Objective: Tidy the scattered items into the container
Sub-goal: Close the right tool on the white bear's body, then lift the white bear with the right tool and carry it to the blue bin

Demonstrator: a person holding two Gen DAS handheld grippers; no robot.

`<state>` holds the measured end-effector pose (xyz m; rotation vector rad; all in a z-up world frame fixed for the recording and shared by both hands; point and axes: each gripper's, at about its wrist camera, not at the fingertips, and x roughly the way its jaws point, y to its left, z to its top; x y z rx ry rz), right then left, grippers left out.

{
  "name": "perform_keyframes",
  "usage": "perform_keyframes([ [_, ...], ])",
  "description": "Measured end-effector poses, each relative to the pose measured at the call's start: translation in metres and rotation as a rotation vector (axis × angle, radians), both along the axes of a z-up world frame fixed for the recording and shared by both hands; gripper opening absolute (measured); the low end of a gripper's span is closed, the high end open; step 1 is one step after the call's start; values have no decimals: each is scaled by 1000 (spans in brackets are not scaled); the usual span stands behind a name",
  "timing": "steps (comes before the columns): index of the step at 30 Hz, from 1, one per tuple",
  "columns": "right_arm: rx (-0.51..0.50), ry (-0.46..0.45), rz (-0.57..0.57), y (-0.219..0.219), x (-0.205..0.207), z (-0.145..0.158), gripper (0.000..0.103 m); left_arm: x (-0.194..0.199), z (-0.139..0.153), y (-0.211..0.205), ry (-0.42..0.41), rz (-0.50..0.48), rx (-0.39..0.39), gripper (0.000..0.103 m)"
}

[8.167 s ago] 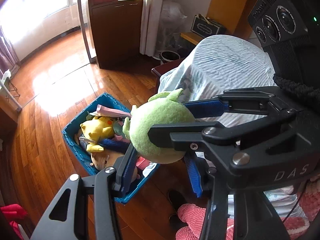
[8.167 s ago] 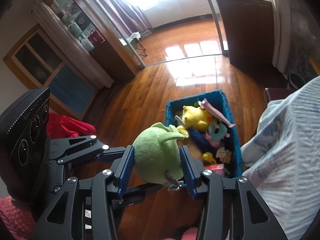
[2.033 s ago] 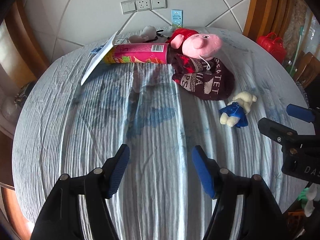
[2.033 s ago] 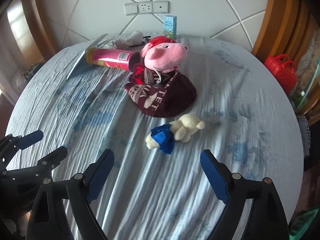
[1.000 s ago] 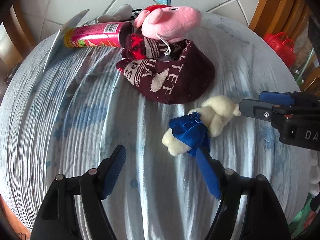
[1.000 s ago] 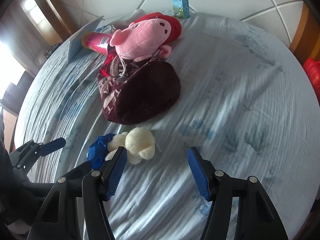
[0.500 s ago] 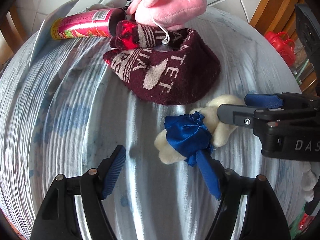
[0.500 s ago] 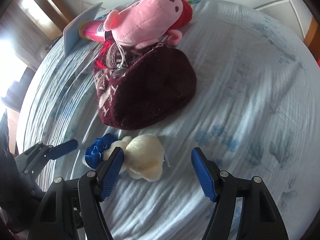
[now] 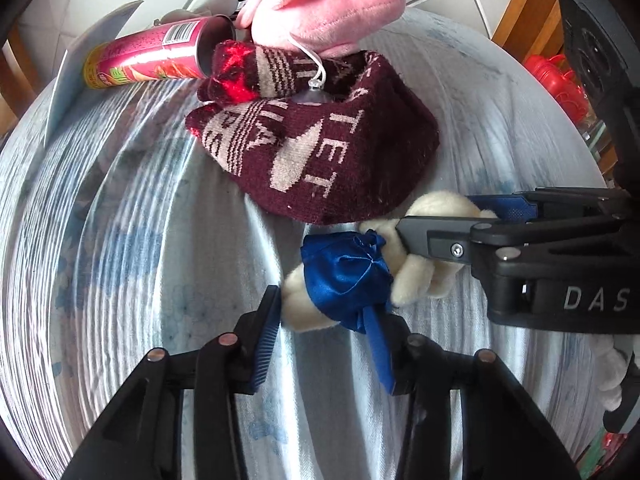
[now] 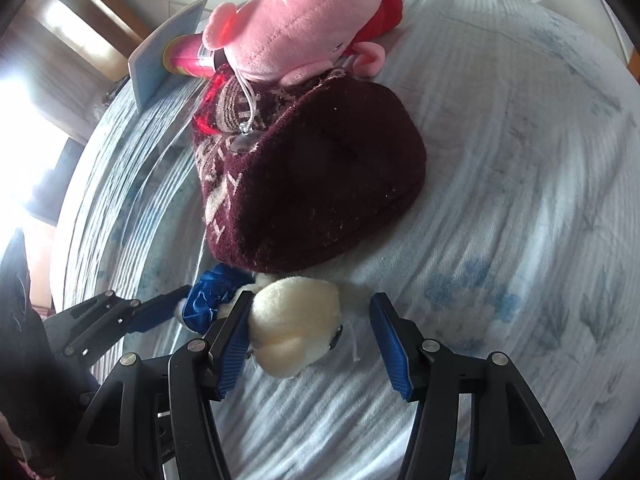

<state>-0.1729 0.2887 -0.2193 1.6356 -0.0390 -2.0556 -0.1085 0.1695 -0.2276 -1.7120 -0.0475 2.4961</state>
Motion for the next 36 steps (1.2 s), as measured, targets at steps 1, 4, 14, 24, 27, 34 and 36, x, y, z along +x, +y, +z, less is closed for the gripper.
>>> perform_keyframes([
  [1, -2, 2, -2, 0, 1, 1, 57, 1, 2, -1, 3, 6, 4, 32],
  [4, -8, 29, 17, -2, 8, 11, 39, 5, 13, -2, 30, 6, 2, 26],
  [14, -55, 94, 70, -5, 29, 48, 39, 26, 55, -2, 106, 34, -20, 16],
  [24, -92, 124, 137, -13, 45, 67, 39, 51, 74, -13, 139, 77, -16, 16],
  [27, -95, 125, 147, -15, 48, 68, 39, 57, 76, -15, 143, 89, -18, 17],
  [34, -104, 130, 178, -21, 52, 72, 39, 66, 79, -16, 151, 111, -27, 17],
  [36, -110, 134, 196, -27, 54, 73, 39, 70, 81, -20, 156, 128, -29, 17],
])
